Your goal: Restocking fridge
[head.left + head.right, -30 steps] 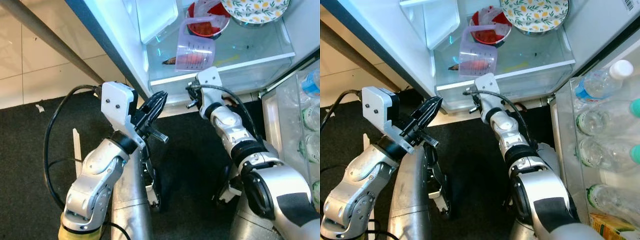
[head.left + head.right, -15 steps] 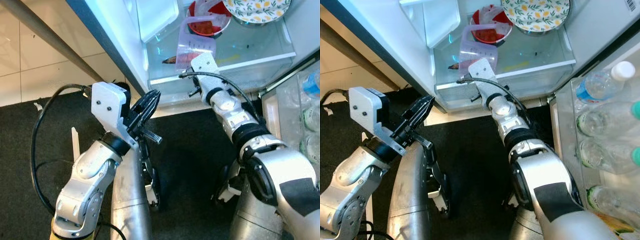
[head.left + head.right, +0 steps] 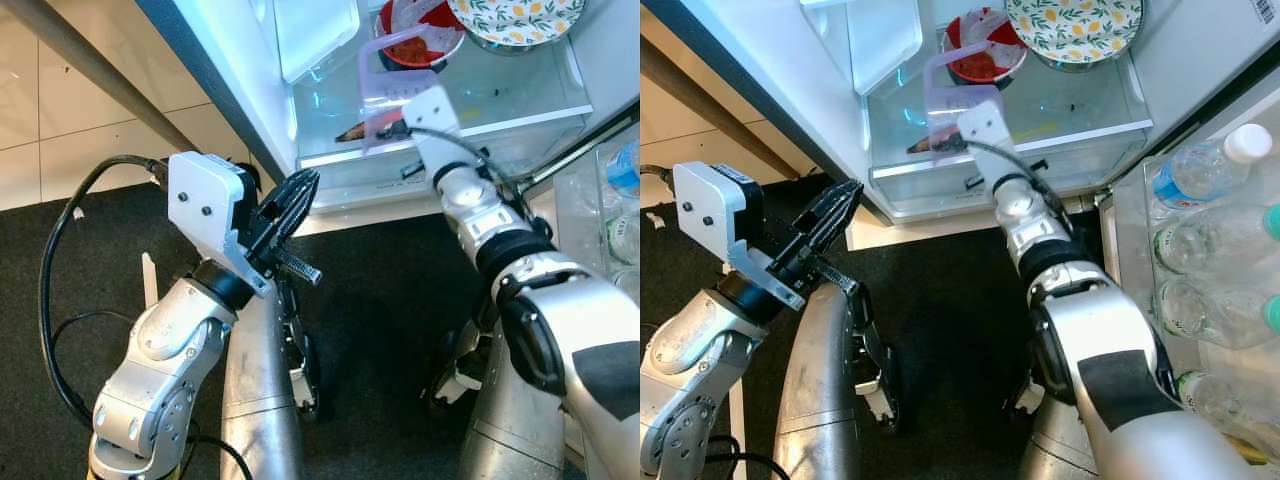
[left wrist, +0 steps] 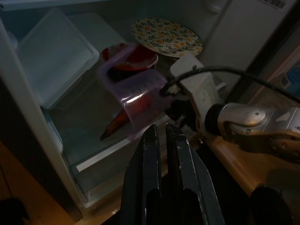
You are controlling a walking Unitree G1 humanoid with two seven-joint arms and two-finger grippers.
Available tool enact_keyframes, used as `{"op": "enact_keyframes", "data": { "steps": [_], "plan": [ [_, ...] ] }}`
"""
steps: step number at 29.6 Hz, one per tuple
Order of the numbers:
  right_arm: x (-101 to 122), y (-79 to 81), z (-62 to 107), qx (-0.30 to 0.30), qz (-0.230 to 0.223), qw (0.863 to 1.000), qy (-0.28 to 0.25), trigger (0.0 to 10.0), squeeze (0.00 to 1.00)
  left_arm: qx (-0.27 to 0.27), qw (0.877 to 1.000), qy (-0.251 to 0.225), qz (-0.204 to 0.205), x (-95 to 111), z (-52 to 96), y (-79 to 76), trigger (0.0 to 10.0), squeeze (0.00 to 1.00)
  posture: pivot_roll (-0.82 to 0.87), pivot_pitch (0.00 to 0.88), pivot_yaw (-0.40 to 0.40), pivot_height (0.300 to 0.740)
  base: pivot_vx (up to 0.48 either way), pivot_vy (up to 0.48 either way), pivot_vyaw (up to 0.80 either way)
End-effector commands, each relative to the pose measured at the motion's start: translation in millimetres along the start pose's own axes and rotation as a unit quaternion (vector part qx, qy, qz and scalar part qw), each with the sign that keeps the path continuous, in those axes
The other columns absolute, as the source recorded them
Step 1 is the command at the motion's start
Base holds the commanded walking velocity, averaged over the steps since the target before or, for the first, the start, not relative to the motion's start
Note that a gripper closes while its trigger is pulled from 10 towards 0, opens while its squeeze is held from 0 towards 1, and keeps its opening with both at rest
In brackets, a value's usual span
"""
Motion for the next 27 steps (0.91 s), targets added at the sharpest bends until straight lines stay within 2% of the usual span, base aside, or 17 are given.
{"op": "enact_keyframes", "data": {
  "steps": [1,4,10,13,16,20,22,23,26,27],
  "plan": [
    [3.3,4.2,-0.1,0.001,-0.018,1.000,-0.005,10.0,0.00,-0.007,1.000,0.009,-0.003,-1.2,5.2,-2.8,10.0,0.00,0.39,0.722,0.075,0.365,0.000,0.000,0.00],
    [1.4,6.0,0.1,0.005,-0.057,0.998,0.000,10.0,0.00,-0.009,1.000,0.010,0.002,-2.8,3.7,-5.3,10.0,0.00,0.37,0.719,0.069,0.365,0.000,0.000,0.00],
    [-2.3,12.1,0.9,0.019,-0.063,0.998,0.007,10.0,0.00,-0.011,1.000,0.008,0.005,-2.7,2.2,-6.6,10.0,0.00,0.36,0.717,0.068,0.365,0.000,0.000,0.00],
    [-3.1,26.0,2.3,0.040,-0.061,0.997,0.008,10.0,0.00,-0.011,1.000,0.006,0.006,-1.9,-0.6,-6.3,10.0,0.00,0.36,0.715,0.069,0.365,0.000,0.000,0.00],
    [-4.7,32.5,3.4,0.047,-0.057,0.997,0.009,10.0,0.00,-0.012,1.000,0.004,0.007,-1.6,-1.9,-6.5,10.0,0.00,0.36,0.712,0.072,0.365,0.000,0.000,0.00],
    [-6.3,32.0,3.6,0.045,-0.059,0.997,0.011,10.0,0.00,-0.012,1.000,0.004,0.007,-1.5,-2.2,-6.6,10.0,0.00,0.36,0.712,0.072,0.365,0.000,0.000,0.00],
    [-12.7,20.8,3.5,0.022,-0.075,0.997,0.020,10.0,0.00,-0.014,1.000,0.004,0.008,-2.5,-2.8,-7.0,10.0,0.00,0.35,0.707,0.073,0.365,0.000,0.000,0.00],
    [-12.7,20.8,3.5,0.022,-0.075,0.997,0.020,10.0,0.00,-0.014,1.000,0.004,0.008,-2.5,-2.8,-7.0,10.0,0.00,0.35,0.707,0.073,0.365,0.000,0.000,0.00],
    [-25.5,-4.1,4.5,-0.021,-0.088,0.995,0.033,10.0,0.00,-0.015,1.000,0.002,0.009,-3.9,-4.7,-6.6,10.0,0.00,0.34,0.702,0.069,0.365,0.000,0.000,0.00],
    [-25.5,-4.1,4.5,-0.021,-0.088,0.995,0.033,10.0,0.00,-0.015,1.000,0.002,0.009,-3.9,-4.7,-6.6,10.0,0.00,0.34,0.702,0.069,0.365,0.000,0.000,0.00]
  ]
}}
Point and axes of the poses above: a point about 5 cm out from each wrist's last joint towards the gripper, its own z axis pointing back from the gripper into the wrist, its own x axis along the axis of the wrist's last joint, y = z × x, the point moved 6 cm from there along -z, pointing out of the wrist towards the gripper, and after that the axes turned 13 degrees about -z, right-handed, at the moved point
